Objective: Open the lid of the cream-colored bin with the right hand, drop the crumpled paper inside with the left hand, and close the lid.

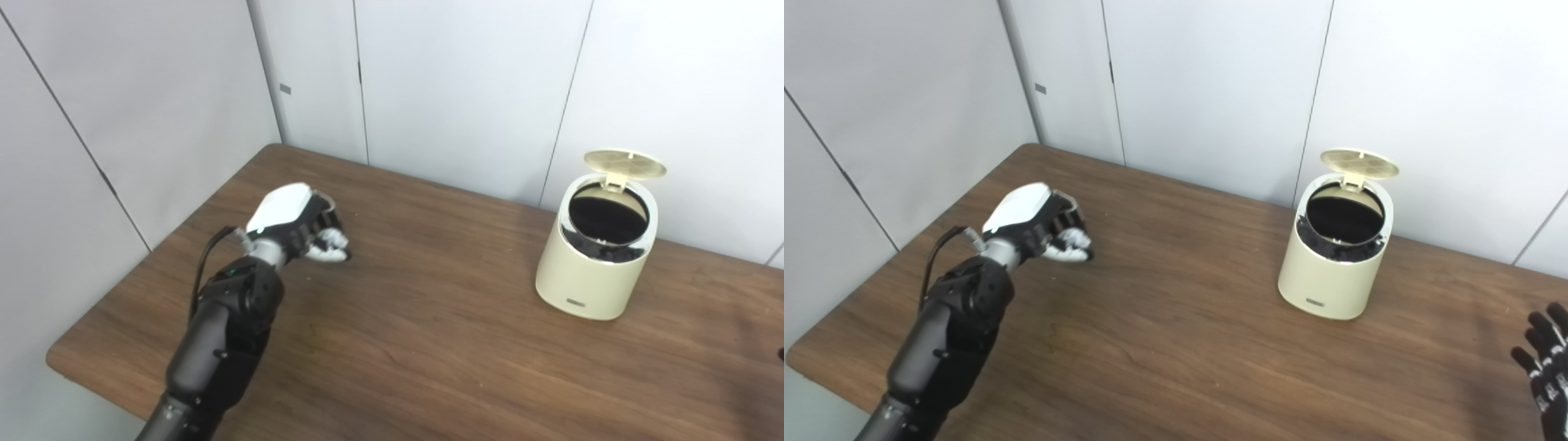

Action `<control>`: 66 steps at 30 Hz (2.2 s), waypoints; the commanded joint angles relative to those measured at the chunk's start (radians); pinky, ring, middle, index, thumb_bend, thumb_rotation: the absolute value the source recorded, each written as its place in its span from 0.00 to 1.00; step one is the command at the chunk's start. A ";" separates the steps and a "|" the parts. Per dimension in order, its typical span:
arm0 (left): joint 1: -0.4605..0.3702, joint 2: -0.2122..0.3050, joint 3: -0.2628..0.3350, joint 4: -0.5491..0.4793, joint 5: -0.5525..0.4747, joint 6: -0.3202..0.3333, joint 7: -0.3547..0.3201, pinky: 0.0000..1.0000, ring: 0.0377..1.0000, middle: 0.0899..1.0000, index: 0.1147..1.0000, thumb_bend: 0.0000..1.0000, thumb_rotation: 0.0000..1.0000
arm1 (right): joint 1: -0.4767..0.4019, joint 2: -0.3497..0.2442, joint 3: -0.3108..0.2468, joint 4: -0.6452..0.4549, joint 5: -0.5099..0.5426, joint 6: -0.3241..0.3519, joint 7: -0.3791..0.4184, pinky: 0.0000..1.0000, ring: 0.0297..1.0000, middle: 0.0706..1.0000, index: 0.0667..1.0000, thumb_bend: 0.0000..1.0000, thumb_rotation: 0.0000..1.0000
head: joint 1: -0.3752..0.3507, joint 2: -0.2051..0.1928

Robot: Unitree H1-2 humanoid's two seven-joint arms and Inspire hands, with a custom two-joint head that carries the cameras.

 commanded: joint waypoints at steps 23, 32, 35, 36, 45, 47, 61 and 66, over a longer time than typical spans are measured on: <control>-0.308 -0.132 -0.172 -0.086 0.101 0.004 -0.104 0.36 0.38 0.45 0.41 0.47 0.00 | -0.022 -0.018 0.016 0.134 -0.006 -0.208 0.038 0.93 0.98 0.96 0.97 0.53 1.00 | -0.202 -0.007; -0.369 -0.178 -0.217 -0.048 0.106 0.003 -0.093 0.39 0.37 0.43 0.45 0.47 0.00 | -0.022 -0.015 0.031 0.221 -0.039 -0.309 0.037 0.92 0.96 0.95 0.97 0.57 1.00 | -0.301 -0.030; -0.383 -0.196 -0.226 -0.038 0.102 0.004 -0.087 0.41 0.37 0.43 0.45 0.48 0.00 | -0.023 -0.014 0.038 0.245 -0.052 -0.335 0.034 0.91 0.96 0.95 0.97 0.59 1.00 | -0.335 -0.039; -0.387 -0.203 -0.230 -0.033 0.106 0.004 -0.083 0.40 0.37 0.43 0.45 0.48 0.00 | -0.022 -0.012 0.040 0.250 -0.056 -0.341 0.032 0.91 0.96 0.95 0.97 0.59 1.00 | -0.338 -0.039; -0.424 -0.238 -0.264 0.048 0.069 -0.030 -0.003 0.36 0.36 0.44 0.43 0.47 0.00 | -0.024 0.004 0.054 0.279 -0.078 -0.382 0.016 0.89 0.95 0.94 0.96 0.63 1.00 | -0.395 -0.065; -0.433 -0.240 -0.276 0.081 0.057 -0.048 0.026 0.38 0.37 0.44 0.42 0.48 0.00 | -0.023 0.006 0.059 0.284 -0.084 -0.391 0.010 0.89 0.95 0.94 0.96 0.63 1.00 | -0.408 -0.073; -0.490 -0.288 -0.354 0.259 0.014 -0.078 0.163 0.28 0.34 0.43 0.46 0.46 0.00 | -0.021 0.020 0.077 0.299 -0.109 -0.409 -0.018 0.87 0.94 0.93 0.96 0.60 1.00 | -0.426 -0.095; -0.495 -0.295 -0.375 0.313 -0.011 -0.114 0.222 0.29 0.34 0.44 0.44 0.47 0.00 | -0.022 0.025 0.081 0.302 -0.108 -0.417 -0.023 0.88 0.94 0.93 0.96 0.60 1.00 | -0.431 -0.095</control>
